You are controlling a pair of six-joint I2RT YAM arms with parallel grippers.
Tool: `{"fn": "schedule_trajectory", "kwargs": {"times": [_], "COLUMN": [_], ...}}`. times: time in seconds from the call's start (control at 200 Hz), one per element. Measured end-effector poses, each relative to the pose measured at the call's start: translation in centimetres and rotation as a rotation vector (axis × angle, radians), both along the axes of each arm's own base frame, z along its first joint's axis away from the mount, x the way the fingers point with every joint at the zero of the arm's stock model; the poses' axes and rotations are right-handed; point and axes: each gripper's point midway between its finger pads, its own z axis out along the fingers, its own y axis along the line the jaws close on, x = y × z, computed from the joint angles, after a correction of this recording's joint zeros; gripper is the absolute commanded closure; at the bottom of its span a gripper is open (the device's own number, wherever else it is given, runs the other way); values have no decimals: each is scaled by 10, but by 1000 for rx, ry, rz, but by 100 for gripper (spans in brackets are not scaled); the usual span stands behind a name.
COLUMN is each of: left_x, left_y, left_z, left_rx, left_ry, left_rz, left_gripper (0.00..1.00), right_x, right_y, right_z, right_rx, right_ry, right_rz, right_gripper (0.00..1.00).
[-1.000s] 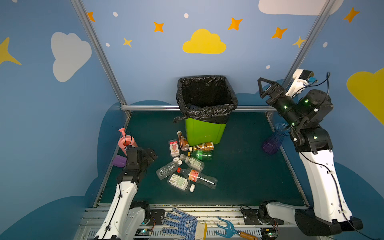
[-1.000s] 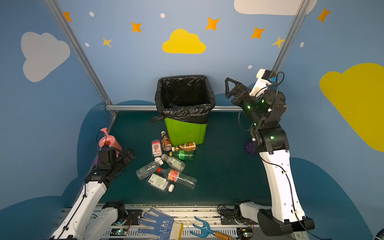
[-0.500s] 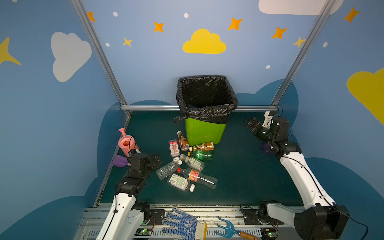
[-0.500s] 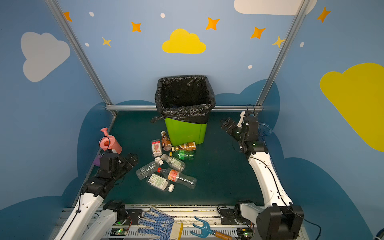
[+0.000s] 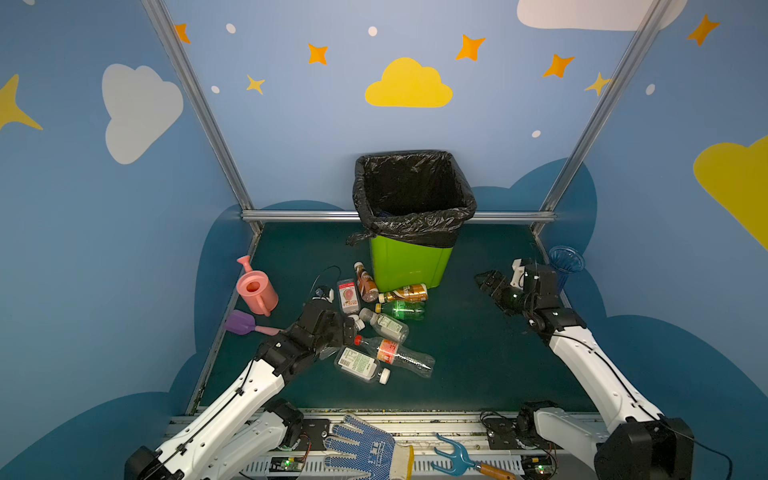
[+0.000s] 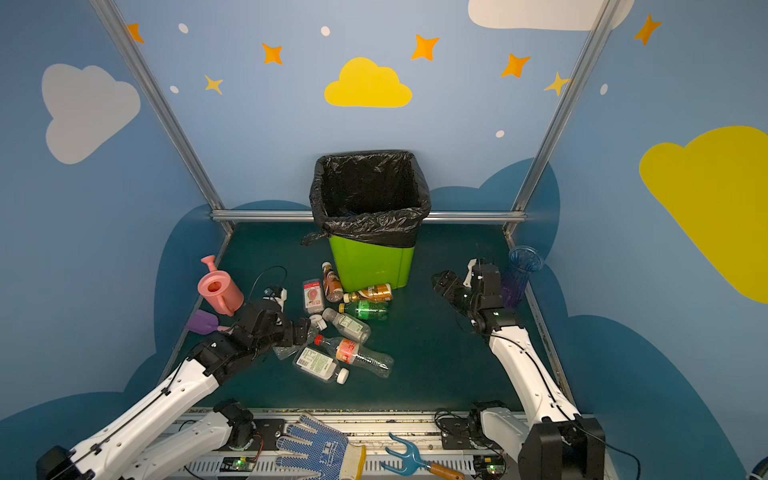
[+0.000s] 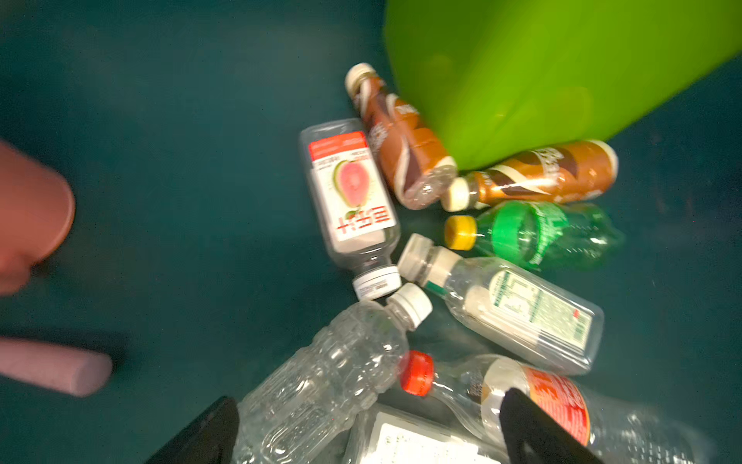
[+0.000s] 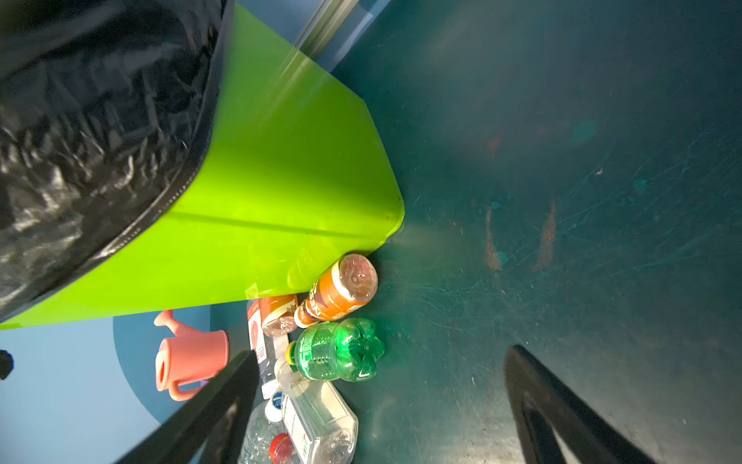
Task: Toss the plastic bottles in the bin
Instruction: 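Lower the right gripper back beside the pile while the left gripper reaches into the pile, then grasp the white-cap clear bottle by its neck with the left gripper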
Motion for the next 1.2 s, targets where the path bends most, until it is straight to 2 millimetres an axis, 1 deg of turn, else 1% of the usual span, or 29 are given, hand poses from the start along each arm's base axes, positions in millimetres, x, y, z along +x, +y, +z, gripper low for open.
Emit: {"fn": "schedule_trajectory", "kwargs": {"times": [0.085,0.165,0.225,0.31,0.536,0.621,0.681,0.916,1.201], "left_x": [-4,-11,-19,-30,-64,-71,-71,-68,-70], "left_y": [-12,-19,-23,-31,-52,-56,-58,-69,-68], "left_z": [7,4,-4,-15,-54,-66,-72,-81,-104], "left_rx": [134,260,329,371,456,486,501,511,544], "left_ry": [-34,-44,-35,-31,4,28,42,31,109], "left_rz": [-184,-360,-480,-635,-943,-1014,-1044,-1111,-1158], "left_gripper": [0,0,0,0,1,2,3,6,9], "right_x": [2,3,4,4,6,7,8,10,11], "right_y": [-5,-8,-10,-12,-15,-17,-17,-20,-26], "right_z": [2,2,2,2,2,1,0,-7,-14], "right_rx": [-4,-4,-3,3,10,12,16,32,37], "right_ry": [-6,-7,-5,-3,-5,-1,4,26,44], "right_rz": [-15,-24,-30,-41,-56,-63,-62,-76,-97], "right_gripper": [6,5,5,5,5,5,5,5,5]}}
